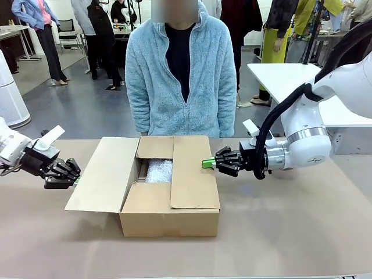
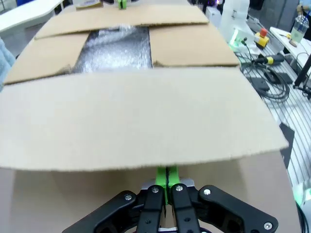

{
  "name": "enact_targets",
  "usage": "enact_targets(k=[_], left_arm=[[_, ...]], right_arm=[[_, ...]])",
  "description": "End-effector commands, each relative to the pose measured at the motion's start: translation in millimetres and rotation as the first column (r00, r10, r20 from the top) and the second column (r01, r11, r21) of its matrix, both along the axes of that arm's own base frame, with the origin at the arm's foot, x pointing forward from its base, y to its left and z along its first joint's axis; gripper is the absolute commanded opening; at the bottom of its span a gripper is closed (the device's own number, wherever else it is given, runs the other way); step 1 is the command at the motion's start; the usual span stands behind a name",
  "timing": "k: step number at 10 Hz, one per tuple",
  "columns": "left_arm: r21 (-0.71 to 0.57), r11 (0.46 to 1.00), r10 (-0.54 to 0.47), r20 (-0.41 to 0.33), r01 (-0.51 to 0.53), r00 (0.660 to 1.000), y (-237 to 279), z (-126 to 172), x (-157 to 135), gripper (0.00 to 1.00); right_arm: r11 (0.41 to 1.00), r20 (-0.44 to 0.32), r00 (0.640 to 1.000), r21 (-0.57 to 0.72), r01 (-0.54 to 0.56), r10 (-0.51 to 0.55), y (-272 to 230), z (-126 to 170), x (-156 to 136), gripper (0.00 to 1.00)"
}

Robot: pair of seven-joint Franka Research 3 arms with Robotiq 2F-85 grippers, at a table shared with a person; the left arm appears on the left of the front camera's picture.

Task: Wrap the clocks to prevent damage.
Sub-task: Push the left (or right) flap of the Package Box to close it.

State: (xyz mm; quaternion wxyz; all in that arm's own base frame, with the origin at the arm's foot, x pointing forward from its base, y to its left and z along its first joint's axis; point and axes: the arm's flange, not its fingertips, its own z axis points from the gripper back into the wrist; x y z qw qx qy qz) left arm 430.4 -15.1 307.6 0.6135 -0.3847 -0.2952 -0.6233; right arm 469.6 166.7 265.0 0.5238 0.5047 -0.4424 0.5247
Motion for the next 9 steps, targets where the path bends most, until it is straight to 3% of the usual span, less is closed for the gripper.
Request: enact_targets(k=[1,4,9], left_arm=[[-0.13,0.991,0.001,0.014,0.001,1.0,-12,2,4,0.0],[-0.379,0.924,0.013,-0.088,-0.045,0.996,-17,17,10,0.0],[-0.383,0.923,-0.041,-0.021,0.03,0.999,-69,33,15,0.0]], right_arm=[[1.0,-0.009,1.0,0.002,0.016,-0.016,1,-4,-1,0.01],[1.0,-0.009,1.0,0.002,0.016,-0.016,1,-4,-1,0.01],[1.0,-0.009,1.0,0.002,0.016,-0.016,1,-4,-1,0.01]])
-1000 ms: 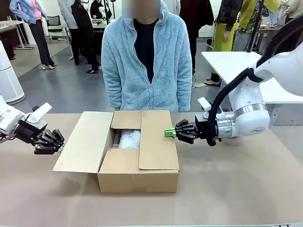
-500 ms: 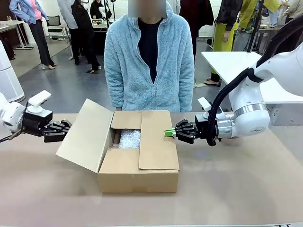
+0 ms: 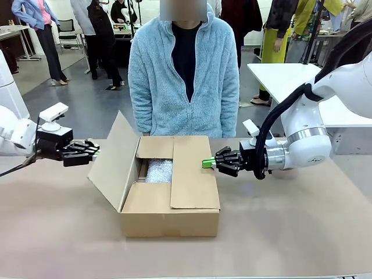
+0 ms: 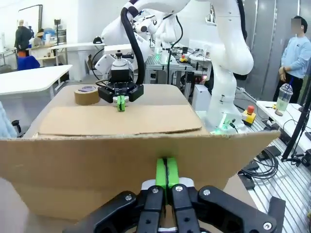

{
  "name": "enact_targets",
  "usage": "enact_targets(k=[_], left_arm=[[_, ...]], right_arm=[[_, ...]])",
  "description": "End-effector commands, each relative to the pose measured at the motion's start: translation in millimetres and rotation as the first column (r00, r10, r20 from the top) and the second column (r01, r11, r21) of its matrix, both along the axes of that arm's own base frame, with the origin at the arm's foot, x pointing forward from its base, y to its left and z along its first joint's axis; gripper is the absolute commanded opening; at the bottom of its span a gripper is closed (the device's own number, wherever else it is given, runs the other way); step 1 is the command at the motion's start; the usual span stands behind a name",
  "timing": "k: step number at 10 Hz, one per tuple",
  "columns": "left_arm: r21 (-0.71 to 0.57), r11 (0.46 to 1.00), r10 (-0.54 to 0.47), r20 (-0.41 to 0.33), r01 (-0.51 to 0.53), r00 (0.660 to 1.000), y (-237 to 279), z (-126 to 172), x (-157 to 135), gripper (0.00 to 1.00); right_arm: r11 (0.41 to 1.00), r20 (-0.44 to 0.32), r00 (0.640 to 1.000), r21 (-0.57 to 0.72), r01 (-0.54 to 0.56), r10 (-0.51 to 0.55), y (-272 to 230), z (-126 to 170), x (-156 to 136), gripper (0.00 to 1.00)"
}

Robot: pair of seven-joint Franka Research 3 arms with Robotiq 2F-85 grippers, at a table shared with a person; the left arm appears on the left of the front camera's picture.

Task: Wrap the clocks to prevent damage.
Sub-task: Push the left (or right) flap of the Package Box to close it.

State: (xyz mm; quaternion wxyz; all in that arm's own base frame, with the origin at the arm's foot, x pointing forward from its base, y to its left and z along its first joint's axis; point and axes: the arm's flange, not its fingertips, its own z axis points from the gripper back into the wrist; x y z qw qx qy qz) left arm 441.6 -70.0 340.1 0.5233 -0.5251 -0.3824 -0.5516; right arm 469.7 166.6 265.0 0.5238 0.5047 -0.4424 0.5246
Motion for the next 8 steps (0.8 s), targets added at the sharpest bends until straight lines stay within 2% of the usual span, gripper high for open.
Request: enact_targets(k=[1,4,8], left_arm=[[-0.003,1.0,0.019,0.063,-0.019,0.998,-25,6,13,0.0],[-0.033,0.999,0.029,0.08,-0.026,0.996,-47,13,29,0.0],[-0.003,1.0,0.017,0.04,-0.017,0.999,-66,-19,39,0.0]], right_arm=[[1.0,-0.009,1.0,0.002,0.016,-0.016,1,-4,-1,0.01],[1.0,-0.009,1.0,0.002,0.016,-0.016,1,-4,-1,0.01],[1.0,-0.009,1.0,0.002,0.016,-0.016,1,-4,-1,0.01]])
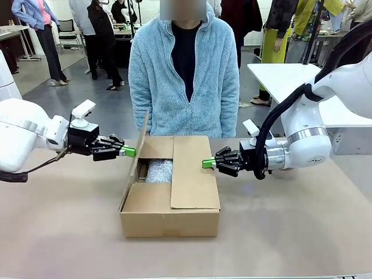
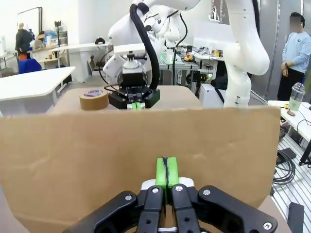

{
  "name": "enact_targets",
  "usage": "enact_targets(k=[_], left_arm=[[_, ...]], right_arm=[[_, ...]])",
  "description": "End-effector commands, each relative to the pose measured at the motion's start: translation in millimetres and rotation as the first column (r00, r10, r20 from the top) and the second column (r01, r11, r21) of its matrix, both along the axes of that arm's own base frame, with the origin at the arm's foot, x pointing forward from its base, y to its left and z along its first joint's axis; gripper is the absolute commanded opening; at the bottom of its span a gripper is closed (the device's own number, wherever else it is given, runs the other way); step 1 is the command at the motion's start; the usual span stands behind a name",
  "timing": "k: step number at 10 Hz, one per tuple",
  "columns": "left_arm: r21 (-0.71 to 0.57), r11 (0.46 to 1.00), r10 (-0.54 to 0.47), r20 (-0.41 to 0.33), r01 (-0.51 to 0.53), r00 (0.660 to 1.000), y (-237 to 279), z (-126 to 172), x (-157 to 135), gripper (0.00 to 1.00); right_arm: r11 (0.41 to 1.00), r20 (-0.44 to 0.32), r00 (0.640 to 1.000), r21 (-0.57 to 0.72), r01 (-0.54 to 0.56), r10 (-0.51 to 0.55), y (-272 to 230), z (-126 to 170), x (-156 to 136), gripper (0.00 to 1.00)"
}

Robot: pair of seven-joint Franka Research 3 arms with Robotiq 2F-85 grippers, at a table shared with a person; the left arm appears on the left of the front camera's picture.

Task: Wrap the clocks to prevent damage.
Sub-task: Push the left (or right) flap of the Package Box to close it.

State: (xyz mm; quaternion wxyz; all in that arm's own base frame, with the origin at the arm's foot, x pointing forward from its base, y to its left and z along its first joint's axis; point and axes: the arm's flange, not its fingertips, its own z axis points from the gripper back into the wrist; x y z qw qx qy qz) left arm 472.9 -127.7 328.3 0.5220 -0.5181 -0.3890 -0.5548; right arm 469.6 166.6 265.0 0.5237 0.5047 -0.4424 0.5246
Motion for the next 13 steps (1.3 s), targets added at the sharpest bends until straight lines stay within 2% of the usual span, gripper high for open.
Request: enact_targets(k=[1,9,11,13], left_arm=[[0.007,1.0,0.011,0.018,-0.011,1.0,-11,-16,7,0.0],[0.084,0.996,-0.005,0.006,0.004,1.0,-20,-44,21,0.0],[0.106,0.994,-0.007,-0.011,0.008,1.0,-15,-51,20,0.0],[0.128,0.992,-0.009,0.005,0.008,1.0,-11,-55,14,0.0]], right_arm=[[1.0,-0.009,1.0,0.002,0.016,-0.016,1,-4,-1,0.01],[1.0,-0.009,1.0,0.002,0.016,-0.016,1,-4,-1,0.01],[1.0,-0.009,1.0,0.002,0.016,-0.016,1,-4,-1,0.01],[1.0,-0.009,1.0,0.002,0.016,-0.016,1,-4,-1,0.01]])
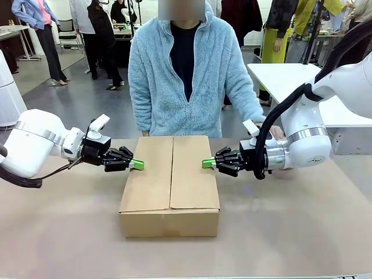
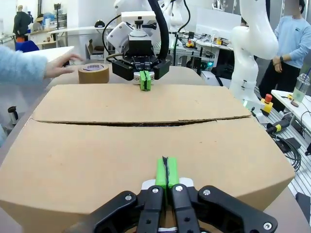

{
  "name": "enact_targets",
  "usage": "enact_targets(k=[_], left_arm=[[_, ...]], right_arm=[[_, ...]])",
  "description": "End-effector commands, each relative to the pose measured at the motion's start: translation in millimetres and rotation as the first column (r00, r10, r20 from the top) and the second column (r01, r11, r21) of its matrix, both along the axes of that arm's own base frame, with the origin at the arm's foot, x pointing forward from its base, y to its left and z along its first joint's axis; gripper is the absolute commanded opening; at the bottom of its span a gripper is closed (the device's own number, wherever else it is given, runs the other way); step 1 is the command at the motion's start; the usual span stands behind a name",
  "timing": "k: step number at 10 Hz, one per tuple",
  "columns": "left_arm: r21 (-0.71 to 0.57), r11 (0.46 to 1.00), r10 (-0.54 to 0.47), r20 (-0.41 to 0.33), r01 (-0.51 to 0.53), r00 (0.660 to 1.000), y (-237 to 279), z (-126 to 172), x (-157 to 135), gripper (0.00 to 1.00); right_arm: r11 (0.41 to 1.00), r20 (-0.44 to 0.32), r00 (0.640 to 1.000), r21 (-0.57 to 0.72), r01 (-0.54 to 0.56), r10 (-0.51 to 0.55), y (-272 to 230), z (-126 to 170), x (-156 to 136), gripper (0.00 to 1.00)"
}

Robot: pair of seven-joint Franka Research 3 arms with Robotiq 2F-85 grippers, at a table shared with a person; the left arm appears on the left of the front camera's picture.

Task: Wrap the clocks to prevent damage.
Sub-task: Push the left (or right) flap of the Package Box to close it.

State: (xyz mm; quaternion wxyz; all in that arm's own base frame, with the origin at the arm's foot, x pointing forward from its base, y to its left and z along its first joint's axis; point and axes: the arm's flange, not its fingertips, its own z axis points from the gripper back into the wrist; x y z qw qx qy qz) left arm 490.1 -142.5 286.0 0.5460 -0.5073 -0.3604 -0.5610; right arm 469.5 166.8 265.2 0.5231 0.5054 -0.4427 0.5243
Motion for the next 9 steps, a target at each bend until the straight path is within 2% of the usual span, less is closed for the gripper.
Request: enact_targets(k=[1,2,3,9], left_arm=[[0.059,0.998,-0.015,0.038,0.013,0.999,6,-12,-5,0.0],[0.073,0.996,-0.063,0.043,0.059,0.997,5,-4,-12,0.0],[0.003,1.0,-0.003,0.001,0.003,1.0,1,0,0,0.0],[0.003,1.0,-0.003,0.001,0.003,1.0,1,0,0,0.0]], right_arm=[[1.0,-0.008,1.0,0.0,0.017,-0.017,1,-4,-1,0.01],[1.0,-0.008,1.0,0.0,0.017,-0.017,1,-4,-1,0.01],[1.0,-0.008,1.0,0.0,0.017,-0.017,1,-4,-1,0.01],[1.0,-0.008,1.0,0.0,0.017,-0.017,1,-4,-1,0.01]])
